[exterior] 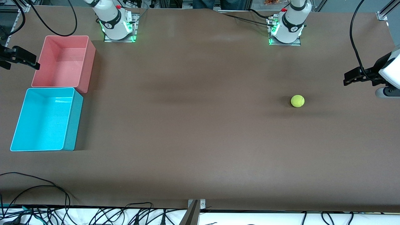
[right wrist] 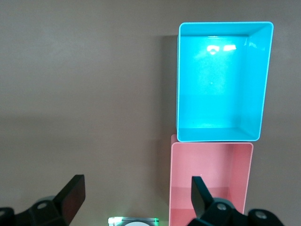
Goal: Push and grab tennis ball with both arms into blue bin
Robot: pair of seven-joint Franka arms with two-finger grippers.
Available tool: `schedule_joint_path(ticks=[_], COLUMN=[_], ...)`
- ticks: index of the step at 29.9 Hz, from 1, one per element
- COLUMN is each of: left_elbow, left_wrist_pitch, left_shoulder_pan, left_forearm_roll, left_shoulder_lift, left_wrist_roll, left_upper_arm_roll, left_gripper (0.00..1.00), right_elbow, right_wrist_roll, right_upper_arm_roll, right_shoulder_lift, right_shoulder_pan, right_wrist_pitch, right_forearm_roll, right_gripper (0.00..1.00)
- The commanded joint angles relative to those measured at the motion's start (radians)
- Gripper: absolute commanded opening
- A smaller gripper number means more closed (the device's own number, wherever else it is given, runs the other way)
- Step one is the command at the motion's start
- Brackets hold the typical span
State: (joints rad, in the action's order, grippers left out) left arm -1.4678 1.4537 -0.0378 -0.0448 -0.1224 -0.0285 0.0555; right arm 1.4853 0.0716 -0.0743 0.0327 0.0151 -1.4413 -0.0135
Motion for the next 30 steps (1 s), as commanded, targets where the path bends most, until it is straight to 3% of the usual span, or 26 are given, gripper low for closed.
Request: schedule_joint_path(ticks=[1,30], left_elbow=[0.006,0.012], left_wrist_pitch=[-0.015,-0.013], left_shoulder_pan=[-0.002,-0.004], left_forearm_roll=[-0.020,0.003], left_shoulder_lift=[0.007,0.004], left_wrist_roll=[-0.021,-0.011], left_upper_arm_roll=[-0.002,-0.002], left_gripper=[1.00,1.00], right_elbow=[-0.007,-0.005], right_wrist_roll=[-0.004,-0.004], right_upper_arm_roll=[0.004,0.004], right_shoulder_lift=[0.000,-0.004], right_shoulder_pan=[-0.003,-0.003], right_wrist_pitch=[0.010,0.019], right_forearm_roll=[-0.005,-0.002], right_gripper=[1.00,1.00])
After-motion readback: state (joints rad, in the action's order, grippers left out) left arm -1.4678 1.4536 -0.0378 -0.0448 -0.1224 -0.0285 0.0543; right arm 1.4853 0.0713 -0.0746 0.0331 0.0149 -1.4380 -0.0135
